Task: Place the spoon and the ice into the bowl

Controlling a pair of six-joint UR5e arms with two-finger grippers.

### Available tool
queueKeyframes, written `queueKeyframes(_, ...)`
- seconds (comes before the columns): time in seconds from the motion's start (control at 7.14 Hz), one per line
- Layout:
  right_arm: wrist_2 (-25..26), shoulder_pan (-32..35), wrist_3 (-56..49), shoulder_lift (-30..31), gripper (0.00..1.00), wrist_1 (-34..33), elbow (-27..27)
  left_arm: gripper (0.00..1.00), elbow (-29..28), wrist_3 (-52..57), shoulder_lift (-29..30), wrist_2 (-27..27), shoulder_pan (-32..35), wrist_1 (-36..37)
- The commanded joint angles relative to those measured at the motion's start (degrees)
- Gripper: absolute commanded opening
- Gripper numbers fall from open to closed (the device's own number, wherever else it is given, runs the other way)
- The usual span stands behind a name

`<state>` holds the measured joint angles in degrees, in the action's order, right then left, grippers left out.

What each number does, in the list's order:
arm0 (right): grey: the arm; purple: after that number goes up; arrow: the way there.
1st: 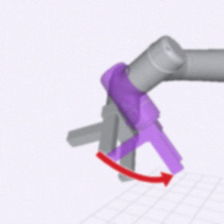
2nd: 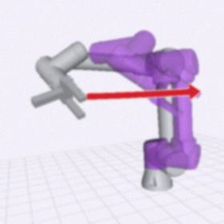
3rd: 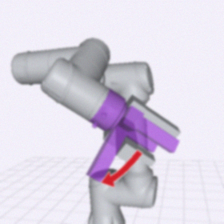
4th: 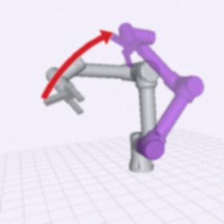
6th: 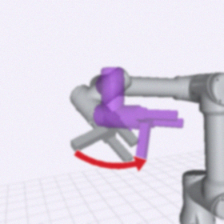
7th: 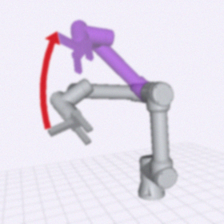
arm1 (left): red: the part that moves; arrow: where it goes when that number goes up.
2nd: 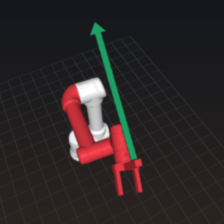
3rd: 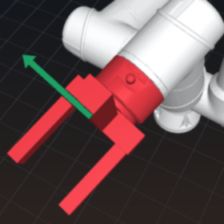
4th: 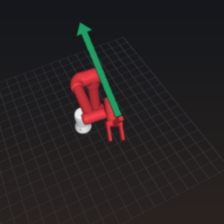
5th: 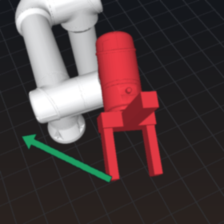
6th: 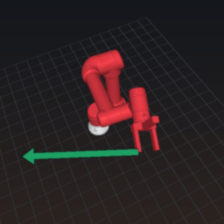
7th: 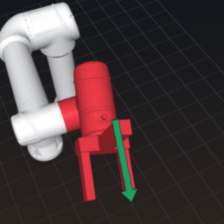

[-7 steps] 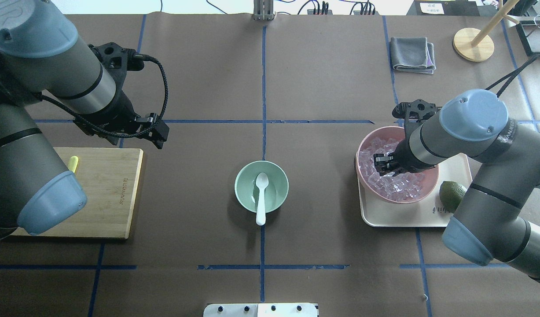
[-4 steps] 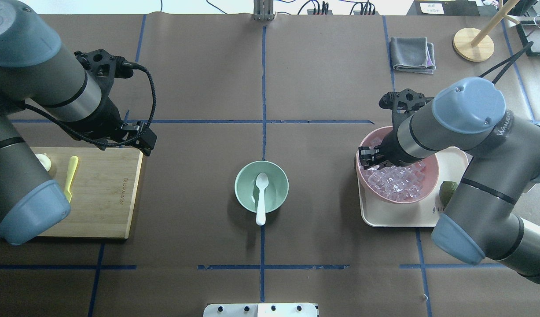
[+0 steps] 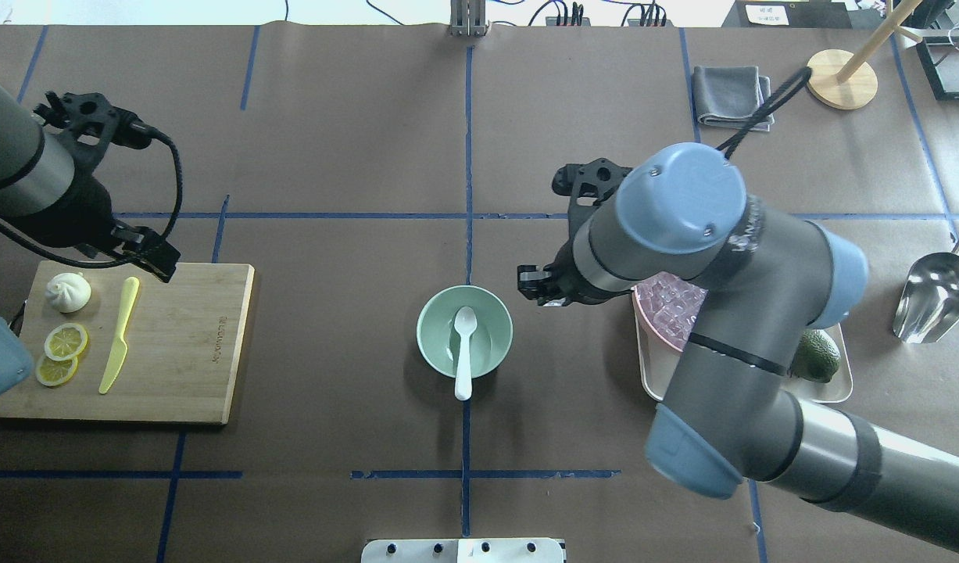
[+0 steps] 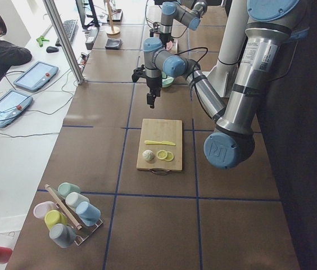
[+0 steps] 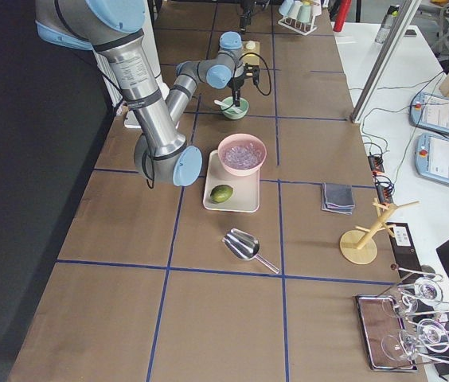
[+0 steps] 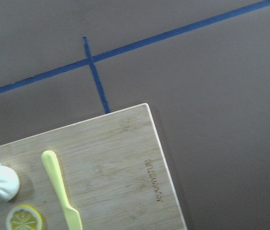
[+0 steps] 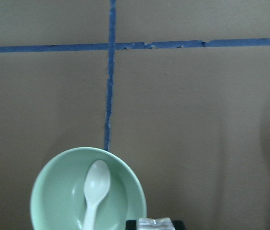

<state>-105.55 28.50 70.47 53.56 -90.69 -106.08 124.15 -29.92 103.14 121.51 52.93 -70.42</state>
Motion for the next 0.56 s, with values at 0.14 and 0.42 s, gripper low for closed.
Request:
queueKeyframes(0.14, 3.6, -3.4, 0.5, -6.6, 0.02, 0.1, 7.8, 1.00, 1.0, 0.9, -6.6, -0.7, 2.8, 0.2)
queueKeyframes(0.42, 4.0, -3.3, 0.4, -6.6, 0.99, 0.2, 7.7, 1.00, 1.0, 7.8, -9.9, -0.7, 4.7, -0.4)
